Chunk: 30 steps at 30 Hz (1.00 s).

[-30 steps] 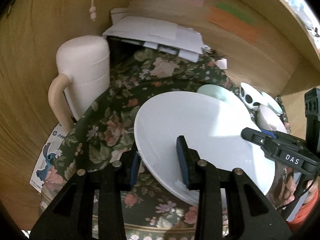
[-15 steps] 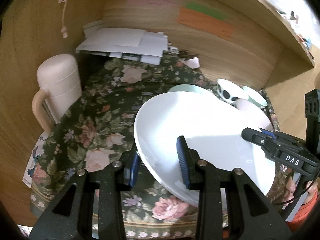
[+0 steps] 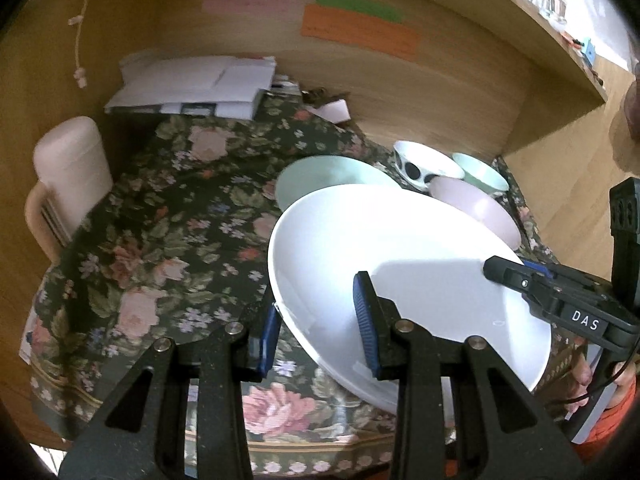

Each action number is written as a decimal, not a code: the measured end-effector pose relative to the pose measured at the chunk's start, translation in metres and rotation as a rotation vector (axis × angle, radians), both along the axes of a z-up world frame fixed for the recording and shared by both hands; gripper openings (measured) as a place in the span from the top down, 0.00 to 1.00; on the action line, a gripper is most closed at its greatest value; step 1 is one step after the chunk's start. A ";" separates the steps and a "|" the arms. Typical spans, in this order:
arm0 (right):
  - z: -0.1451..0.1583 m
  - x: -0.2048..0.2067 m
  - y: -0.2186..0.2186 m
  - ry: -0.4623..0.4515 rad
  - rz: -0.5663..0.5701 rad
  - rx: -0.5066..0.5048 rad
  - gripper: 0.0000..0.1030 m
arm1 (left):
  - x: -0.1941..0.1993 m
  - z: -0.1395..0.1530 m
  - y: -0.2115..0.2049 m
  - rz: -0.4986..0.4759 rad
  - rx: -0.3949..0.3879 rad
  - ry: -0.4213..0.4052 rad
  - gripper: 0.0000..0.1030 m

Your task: Organize plates and bowls

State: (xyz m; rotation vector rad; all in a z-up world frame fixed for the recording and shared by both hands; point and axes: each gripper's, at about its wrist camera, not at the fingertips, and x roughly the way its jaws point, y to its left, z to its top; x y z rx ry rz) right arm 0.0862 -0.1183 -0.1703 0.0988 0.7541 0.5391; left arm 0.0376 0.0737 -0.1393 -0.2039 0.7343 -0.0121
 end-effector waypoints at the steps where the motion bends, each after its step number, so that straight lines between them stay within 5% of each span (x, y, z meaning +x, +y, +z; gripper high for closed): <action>1: -0.002 -0.001 -0.002 0.003 -0.005 0.001 0.73 | 0.001 -0.002 -0.003 -0.007 -0.001 0.003 0.66; 30: -0.049 0.001 -0.033 0.114 -0.075 -0.001 0.73 | 0.027 -0.049 -0.039 -0.073 -0.009 0.110 0.66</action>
